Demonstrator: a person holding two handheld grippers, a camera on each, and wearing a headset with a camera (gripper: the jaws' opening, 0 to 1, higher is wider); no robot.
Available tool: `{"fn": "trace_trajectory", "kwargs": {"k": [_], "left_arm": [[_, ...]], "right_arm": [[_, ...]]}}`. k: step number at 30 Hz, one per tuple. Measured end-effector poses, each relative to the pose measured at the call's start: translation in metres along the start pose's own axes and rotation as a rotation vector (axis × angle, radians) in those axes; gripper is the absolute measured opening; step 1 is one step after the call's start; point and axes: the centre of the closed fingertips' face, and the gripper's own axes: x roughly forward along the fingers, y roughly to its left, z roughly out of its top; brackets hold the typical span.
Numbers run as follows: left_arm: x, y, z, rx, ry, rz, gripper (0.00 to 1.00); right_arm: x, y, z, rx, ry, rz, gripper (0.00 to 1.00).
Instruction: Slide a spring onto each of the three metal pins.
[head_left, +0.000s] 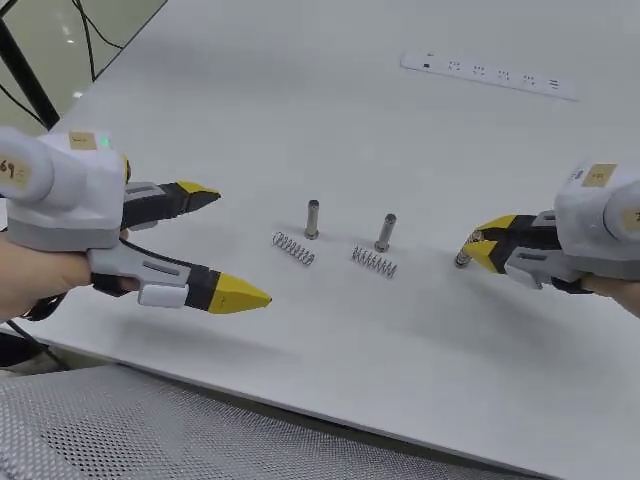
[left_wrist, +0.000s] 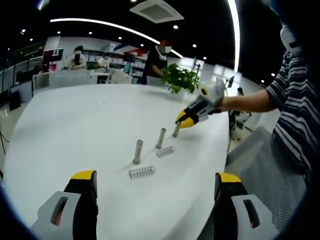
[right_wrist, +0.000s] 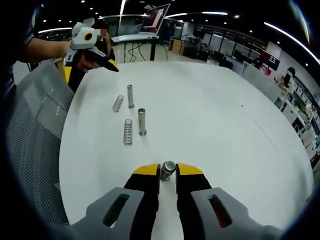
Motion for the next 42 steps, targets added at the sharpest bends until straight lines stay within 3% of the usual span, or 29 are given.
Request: {"fn": "trace_trajectory", "kwargs": {"k": [8,22,29,42], "left_arm": [[0.0,0.0,0.0,-0.004,-0.001,0.002,0.95],[-0.001,0.002,0.002,-0.008,-0.009,0.008,0.95],[-0.002,0.003,0.003,-0.009,-0.012,0.012,0.95],[-0.002,0.003,0.003,-0.005,-0.009,0.016,0.94]], "right_arm": [[0.0,0.0,-0.001,0.006,0.002,-0.002,0.13],[-0.015,0.001,0.002,0.081,-0.06,-0.02,0.16],[-0.022,0.005,-0.007,0.158,-0.078,-0.025,0.18],[-0.031,0.015,-0.02,0.208,-0.082,-0.019,0.17]]}}
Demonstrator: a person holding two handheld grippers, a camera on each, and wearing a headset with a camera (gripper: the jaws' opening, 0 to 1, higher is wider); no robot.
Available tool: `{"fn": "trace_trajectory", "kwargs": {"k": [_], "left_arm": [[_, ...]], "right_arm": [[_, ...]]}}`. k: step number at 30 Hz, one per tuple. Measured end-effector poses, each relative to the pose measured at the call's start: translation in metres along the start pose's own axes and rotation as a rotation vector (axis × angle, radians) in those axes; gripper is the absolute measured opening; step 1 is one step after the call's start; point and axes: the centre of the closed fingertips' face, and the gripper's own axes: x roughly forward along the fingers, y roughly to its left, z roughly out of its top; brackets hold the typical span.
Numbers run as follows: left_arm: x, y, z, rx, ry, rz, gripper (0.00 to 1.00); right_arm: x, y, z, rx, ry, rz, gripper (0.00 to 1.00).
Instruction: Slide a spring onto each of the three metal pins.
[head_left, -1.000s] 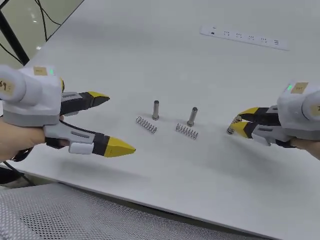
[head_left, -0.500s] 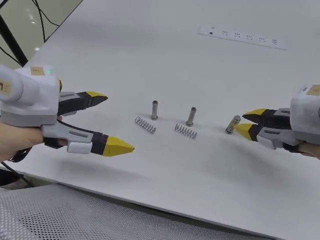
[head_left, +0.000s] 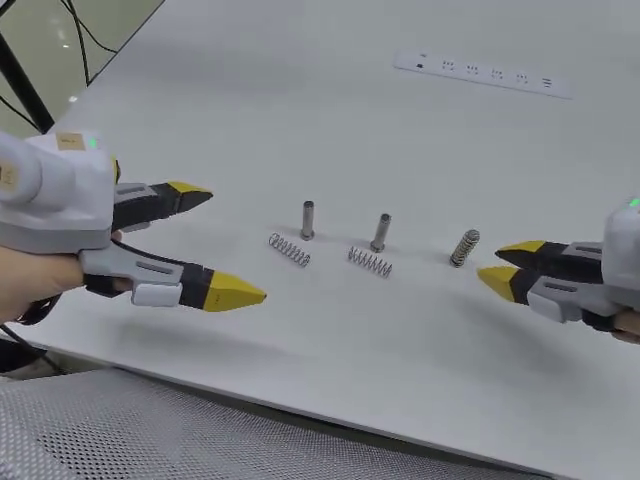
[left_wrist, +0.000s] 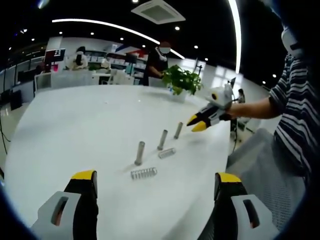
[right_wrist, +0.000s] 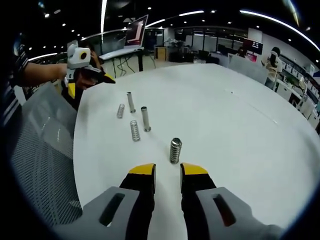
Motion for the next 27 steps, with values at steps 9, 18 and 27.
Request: {"fn": "trace_trajectory", "kwargs": {"k": [9,18,27], "left_arm": [[-0.001,0.001,0.0,-0.001,-0.003,0.002,0.94],[-0.001,0.0,-0.001,0.0,0.004,-0.001,0.94],[0.001,-0.001,0.002,0.006,0.003,-0.005,0.94]], "right_arm": [[0.001,0.007,-0.006,0.018,0.005,0.009,0.16],[0.004,0.016,-0.004,0.002,0.014,0.03,0.16],[0.024,0.042,0.02,-0.05,-0.009,0.097,0.15]]}}
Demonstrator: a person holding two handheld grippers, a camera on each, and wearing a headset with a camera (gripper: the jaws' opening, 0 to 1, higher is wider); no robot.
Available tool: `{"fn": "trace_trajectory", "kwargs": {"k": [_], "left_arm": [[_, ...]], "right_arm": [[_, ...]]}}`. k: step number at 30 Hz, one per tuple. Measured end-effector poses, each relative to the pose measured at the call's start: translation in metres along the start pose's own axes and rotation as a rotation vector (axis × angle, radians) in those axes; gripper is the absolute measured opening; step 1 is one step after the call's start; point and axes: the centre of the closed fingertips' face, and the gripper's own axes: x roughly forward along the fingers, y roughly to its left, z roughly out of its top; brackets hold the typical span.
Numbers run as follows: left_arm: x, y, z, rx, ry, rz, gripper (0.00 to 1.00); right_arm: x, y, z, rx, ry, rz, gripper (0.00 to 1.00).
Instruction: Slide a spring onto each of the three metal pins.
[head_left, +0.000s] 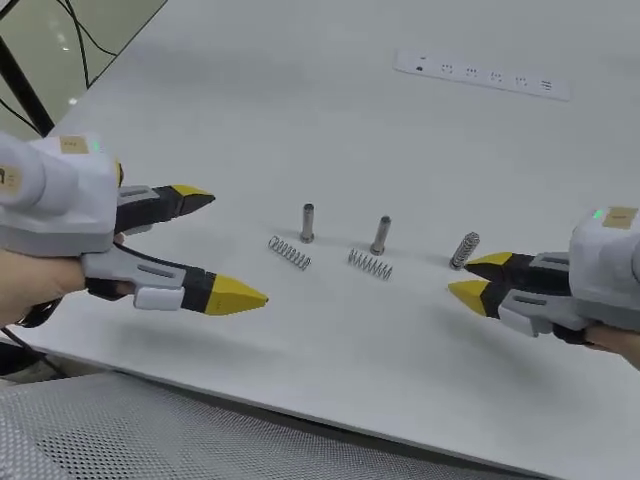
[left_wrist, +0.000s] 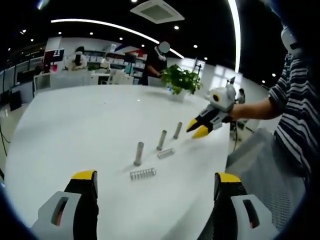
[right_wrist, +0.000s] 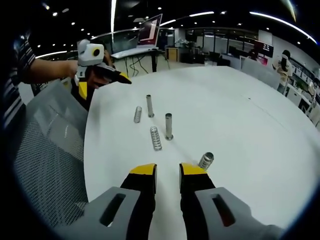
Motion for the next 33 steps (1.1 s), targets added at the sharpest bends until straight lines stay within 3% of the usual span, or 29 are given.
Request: {"fn": "trace_trajectory", "kwargs": {"k": [11,24,33], "left_arm": [[-0.001,-0.001,-0.002,0.001,0.006,0.002,0.94],[0.0,-0.005,-0.003,0.011,0.014,-0.006,0.93],[-0.003,-0.003,-0.007,0.008,0.025,-0.001,0.93]], "right_arm": [[0.032,0.02,0.025,-0.045,-0.02,0.064,0.15],[0.065,0.023,0.022,-0.087,0.036,0.08,0.14],[0.074,0.019,0.015,-0.119,0.076,0.078,0.13]]}}
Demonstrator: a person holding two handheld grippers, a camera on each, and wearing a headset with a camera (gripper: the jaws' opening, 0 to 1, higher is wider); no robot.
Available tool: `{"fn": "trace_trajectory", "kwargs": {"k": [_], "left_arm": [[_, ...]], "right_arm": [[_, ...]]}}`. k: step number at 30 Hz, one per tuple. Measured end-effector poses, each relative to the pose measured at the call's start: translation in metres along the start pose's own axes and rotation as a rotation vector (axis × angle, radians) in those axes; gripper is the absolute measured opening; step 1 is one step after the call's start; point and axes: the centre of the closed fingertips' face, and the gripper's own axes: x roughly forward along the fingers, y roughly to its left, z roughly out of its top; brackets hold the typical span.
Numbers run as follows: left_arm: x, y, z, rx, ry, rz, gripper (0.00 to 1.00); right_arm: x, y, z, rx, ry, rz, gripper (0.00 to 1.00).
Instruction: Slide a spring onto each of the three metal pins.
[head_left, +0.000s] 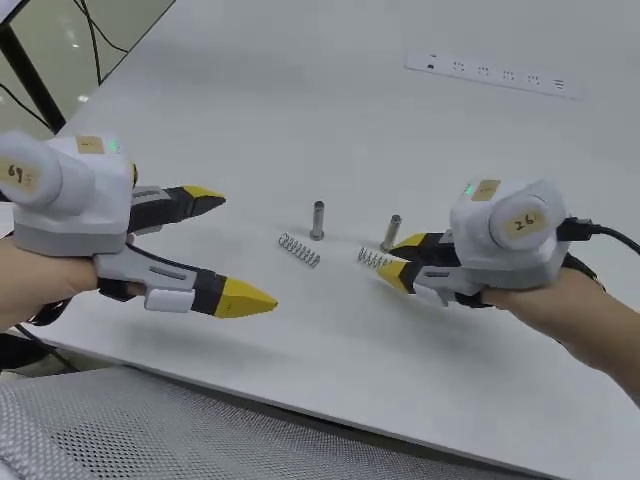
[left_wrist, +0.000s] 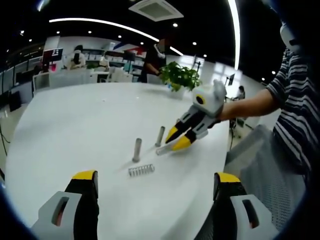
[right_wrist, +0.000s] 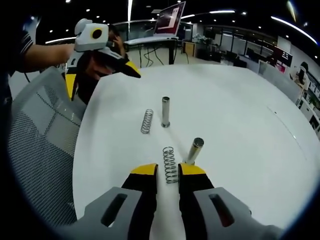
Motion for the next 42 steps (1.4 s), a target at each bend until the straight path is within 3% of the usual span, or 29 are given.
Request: {"fn": "trace_trajectory", "kwargs": {"k": [10,22,30,34,42], "left_arm": [[-0.001,-0.002,0.003,0.0,-0.004,-0.001,0.93],[0.008,-0.014,-0.001,0.003,0.025,-0.039,0.91],[0.016,-0.025,0.005,0.013,0.028,-0.093,0.85],[0.022,-0.038,0.007,0.014,0.033,-0.156,0.78],[0.04,-0.056,0.013,0.038,0.024,-0.222,0.74]], "right_arm": [[0.006,-0.002,-0.015,-0.006,0.046,0.0,0.08],[-0.021,0.011,-0.008,-0.067,0.01,0.042,0.08],[-0.042,0.022,0.002,-0.136,-0.018,0.063,0.08],[-0.049,0.028,0.005,-0.194,-0.024,0.077,0.08],[-0.057,0.041,0.004,-0.318,-0.01,0.097,0.08]]}}
